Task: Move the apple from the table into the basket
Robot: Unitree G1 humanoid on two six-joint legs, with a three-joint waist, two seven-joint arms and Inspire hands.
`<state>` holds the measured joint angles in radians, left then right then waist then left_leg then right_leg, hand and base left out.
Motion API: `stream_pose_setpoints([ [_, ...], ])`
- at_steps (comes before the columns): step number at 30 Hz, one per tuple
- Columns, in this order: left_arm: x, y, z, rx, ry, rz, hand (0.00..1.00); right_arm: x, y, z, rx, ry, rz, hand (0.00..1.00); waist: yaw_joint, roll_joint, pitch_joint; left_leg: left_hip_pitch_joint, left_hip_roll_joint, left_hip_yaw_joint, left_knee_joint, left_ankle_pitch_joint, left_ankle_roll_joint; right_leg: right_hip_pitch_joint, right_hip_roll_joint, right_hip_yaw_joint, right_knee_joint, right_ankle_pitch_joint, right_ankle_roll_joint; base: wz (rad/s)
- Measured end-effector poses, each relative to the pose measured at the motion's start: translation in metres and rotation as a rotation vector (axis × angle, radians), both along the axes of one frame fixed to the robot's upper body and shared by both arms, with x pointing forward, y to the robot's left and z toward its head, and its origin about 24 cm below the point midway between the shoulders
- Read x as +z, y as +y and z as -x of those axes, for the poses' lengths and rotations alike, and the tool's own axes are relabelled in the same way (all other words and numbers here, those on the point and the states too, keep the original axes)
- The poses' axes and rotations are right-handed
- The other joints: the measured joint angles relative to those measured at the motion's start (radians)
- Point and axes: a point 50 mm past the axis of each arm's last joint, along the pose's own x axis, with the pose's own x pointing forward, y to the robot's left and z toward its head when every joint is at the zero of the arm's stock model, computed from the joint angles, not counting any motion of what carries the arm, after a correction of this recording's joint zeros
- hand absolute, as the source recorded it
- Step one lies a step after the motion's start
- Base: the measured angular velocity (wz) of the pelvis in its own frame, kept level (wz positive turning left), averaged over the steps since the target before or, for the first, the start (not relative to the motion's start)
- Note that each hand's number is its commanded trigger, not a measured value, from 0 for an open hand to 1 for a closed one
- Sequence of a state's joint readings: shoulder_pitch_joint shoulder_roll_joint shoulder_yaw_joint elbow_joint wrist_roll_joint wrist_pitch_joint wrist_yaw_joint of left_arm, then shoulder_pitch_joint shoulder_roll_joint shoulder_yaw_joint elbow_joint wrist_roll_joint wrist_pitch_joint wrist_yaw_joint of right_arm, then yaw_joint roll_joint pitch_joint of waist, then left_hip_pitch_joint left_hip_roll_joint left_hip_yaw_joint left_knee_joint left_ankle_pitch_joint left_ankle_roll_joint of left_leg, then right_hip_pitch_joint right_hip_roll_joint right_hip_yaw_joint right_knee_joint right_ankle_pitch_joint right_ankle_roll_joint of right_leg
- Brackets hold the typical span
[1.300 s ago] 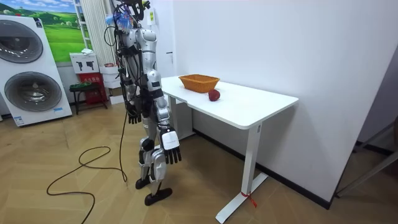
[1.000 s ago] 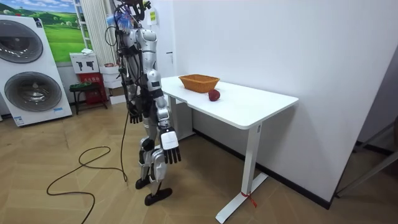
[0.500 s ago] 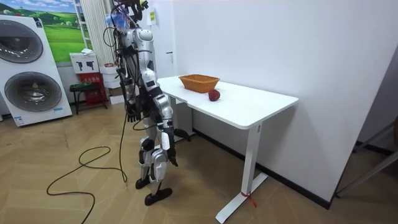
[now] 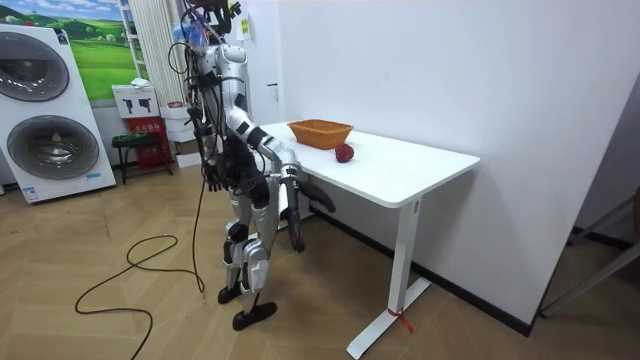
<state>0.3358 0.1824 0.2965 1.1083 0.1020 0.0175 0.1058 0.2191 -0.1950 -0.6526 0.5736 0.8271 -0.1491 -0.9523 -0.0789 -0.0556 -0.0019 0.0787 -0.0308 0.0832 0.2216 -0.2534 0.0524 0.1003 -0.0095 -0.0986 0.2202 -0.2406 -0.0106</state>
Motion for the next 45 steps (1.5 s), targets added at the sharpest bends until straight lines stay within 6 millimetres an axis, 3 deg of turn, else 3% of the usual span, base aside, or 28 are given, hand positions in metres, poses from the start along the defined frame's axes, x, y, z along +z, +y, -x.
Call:
stream_pose_setpoints([
  [3, 0.000, 0.000, -0.001, -0.016, -0.001, -0.001, 0.00, 0.029, -0.011, -0.017, 0.056, 0.075, 0.203, 0.00, 0.004, 0.002, 0.0014, -0.001, -0.001, -0.001, 0.000, 0.000, 0.000, -0.002, 0.000, 0.000, -0.001, 0.000, 0.000, 0.00],
  [5, 0.000, -0.001, -0.002, -0.030, -0.002, 0.000, 0.00, 0.045, -0.012, -0.030, 0.108, 0.118, 0.320, 0.00, 0.006, -0.003, -0.0018, -0.014, -0.001, -0.002, 0.003, 0.000, 0.000, -0.017, 0.000, -0.001, 0.000, 0.000, 0.000, 0.00],
  [7, -0.001, -0.001, -0.005, -0.032, -0.008, 0.002, 0.00, 0.075, -0.009, -0.048, 0.193, 0.179, 0.539, 0.00, 0.014, 0.002, -0.0009, -0.034, -0.001, -0.001, 0.012, 0.001, 0.001, -0.034, 0.000, 0.001, 0.004, 0.001, -0.001, -0.02],
  [9, -0.001, 0.000, -0.008, -0.051, -0.010, 0.001, 0.00, 0.092, -0.006, -0.060, 0.256, 0.220, 0.685, 0.00, 0.029, 0.003, 0.0003, -0.035, 0.001, -0.001, 0.011, 0.001, 0.000, -0.034, 0.001, 0.001, 0.001, 0.002, -0.002, -0.02],
  [13, -0.003, -0.006, -0.014, -0.110, -0.005, 0.023, 0.00, 0.112, 0.016, -0.083, 0.439, 0.244, 0.887, 0.00, 0.057, 0.004, 0.0003, -0.031, 0.001, -0.003, 0.011, 0.002, 0.000, -0.032, 0.001, -0.006, 0.000, 0.002, -0.002, 0.03],
  [22, -0.005, -0.011, -0.012, -0.151, 0.018, 0.041, 0.00, 0.097, 0.054, -0.112, 0.778, 0.197, 0.871, 0.00, 0.095, -0.003, 0.0044, -0.013, 0.000, -0.016, 0.000, 0.002, -0.001, -0.012, 0.000, -0.012, -0.018, 0.004, -0.002, 0.02],
  [26, -0.005, -0.012, -0.016, -0.176, 0.014, 0.045, 0.00, 0.086, 0.070, -0.116, 0.913, 0.191, 0.840, 0.00, 0.110, 0.003, 0.0027, -0.013, 0.002, -0.015, 0.001, 0.003, -0.002, -0.007, 0.003, -0.015, -0.029, 0.010, -0.005, 0.00],
  [31, -0.005, -0.012, -0.015, -0.177, 0.016, 0.046, 0.00, 0.076, 0.086, -0.121, 1.085, 0.174, 0.797, 0.00, 0.113, 0.012, 0.0061, -0.014, 0.002, -0.014, 0.001, 0.003, -0.002, 0.006, 0.002, -0.018, -0.036, 0.014, -0.004, 0.01],
  [35, -0.005, -0.012, -0.016, -0.179, 0.015, 0.046, 0.00, 0.074, 0.091, -0.123, 1.142, 0.164, 0.785, 0.00, 0.114, 0.019, 0.0082, -0.014, 0.002, -0.014, 0.001, 0.003, -0.002, 0.006, 0.002, -0.020, -0.036, 0.014, -0.004, 0.00],
  [41, -0.006, -0.012, -0.017, -0.179, 0.014, 0.045, 0.00, 0.073, 0.092, -0.125, 1.179, 0.158, 0.777, 0.00, 0.112, 0.035, 0.0019, -0.013, 0.002, -0.014, 0.001, 0.003, -0.002, 0.008, 0.002, -0.019, -0.035, 0.014, -0.004, 0.00],
  [45, -0.006, -0.012, -0.017, -0.179, 0.014, 0.045, 0.00, 0.069, 0.093, -0.121, 1.207, 0.172, 0.759, 0.00, 0.114, 0.041, 0.0046, 0.004, 0.002, -0.013, -0.003, 0.003, -0.002, 0.023, 0.002, -0.020, -0.037, 0.014, -0.004, 0.00],
])
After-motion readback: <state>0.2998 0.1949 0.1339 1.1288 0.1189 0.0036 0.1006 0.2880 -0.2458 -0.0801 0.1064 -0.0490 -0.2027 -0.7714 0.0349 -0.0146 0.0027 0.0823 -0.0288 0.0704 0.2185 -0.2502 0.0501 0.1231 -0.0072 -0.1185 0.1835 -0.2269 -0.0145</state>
